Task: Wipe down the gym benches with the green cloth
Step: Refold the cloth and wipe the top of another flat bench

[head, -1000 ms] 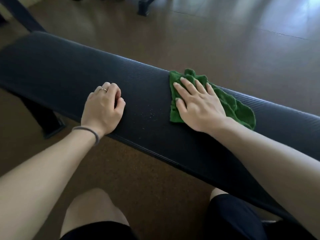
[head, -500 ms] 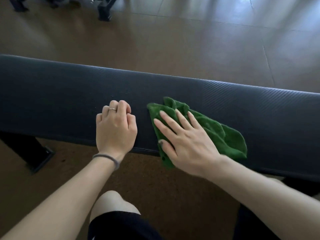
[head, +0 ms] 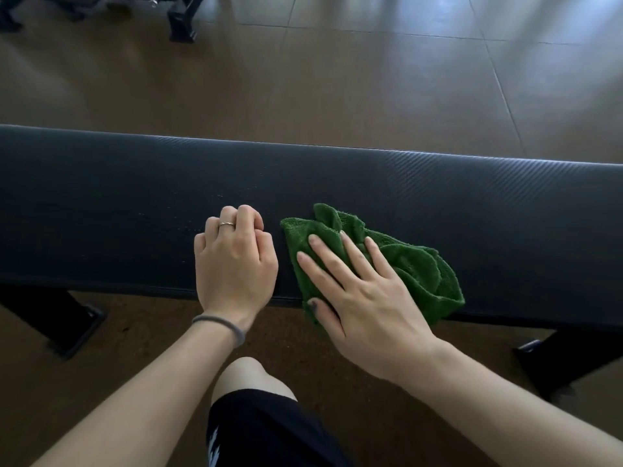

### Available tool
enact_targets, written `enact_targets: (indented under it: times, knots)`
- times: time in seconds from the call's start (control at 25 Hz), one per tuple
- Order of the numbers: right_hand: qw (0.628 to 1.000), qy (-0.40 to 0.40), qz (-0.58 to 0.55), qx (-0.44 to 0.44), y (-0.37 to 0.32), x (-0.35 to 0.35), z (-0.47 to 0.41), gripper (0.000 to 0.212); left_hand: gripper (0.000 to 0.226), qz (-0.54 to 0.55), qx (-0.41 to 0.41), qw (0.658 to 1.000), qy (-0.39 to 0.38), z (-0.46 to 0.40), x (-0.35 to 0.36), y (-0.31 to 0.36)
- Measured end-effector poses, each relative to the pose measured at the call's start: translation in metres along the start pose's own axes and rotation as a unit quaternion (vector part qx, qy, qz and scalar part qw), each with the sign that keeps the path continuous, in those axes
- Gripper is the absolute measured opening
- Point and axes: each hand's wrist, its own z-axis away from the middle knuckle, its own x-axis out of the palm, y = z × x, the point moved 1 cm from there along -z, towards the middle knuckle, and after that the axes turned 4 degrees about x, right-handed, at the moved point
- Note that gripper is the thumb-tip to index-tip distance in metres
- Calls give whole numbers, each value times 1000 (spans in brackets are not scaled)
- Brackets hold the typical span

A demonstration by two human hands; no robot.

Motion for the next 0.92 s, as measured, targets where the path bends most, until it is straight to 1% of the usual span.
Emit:
enact_targets:
  times: [0.08,0.2,0.32,0.4,0.56,0.68,0.76,0.84,0.92]
  knots:
    - [1000,-9,-2,-8,3,-4,-15,57,24,0,-3,1000,0,0,0,0]
    - [1000,-8,-24,-12,10,-13,-74,56,20,-2,-14,1000,2,-1,2,0]
    - [998,5,-28,47,8,-19,-140,57,17,-5,-18,1000,4,-1,3,1]
    - [998,5,-23,63,-2,-16,-159,59,17,-8,-24,1000,6,-1,3,2]
    - [1000,13,-26,6,-5,-19,-180,59,17,-9,-33,999,6,-1,3,3]
    - [999,21,-39,1,1,-23,-192,57,13,-9,-28,1000,9,0,2,2]
    - [998,50,-36,34,28,-26,-188,57,12,-8,-27,1000,6,-1,1,3]
    - [991,80,-23,101,84,-31,-170,59,14,-13,-28,1000,6,0,1,4]
    - [982,77,-14,172,146,-40,-139,58,16,-12,-32,999,16,0,0,6]
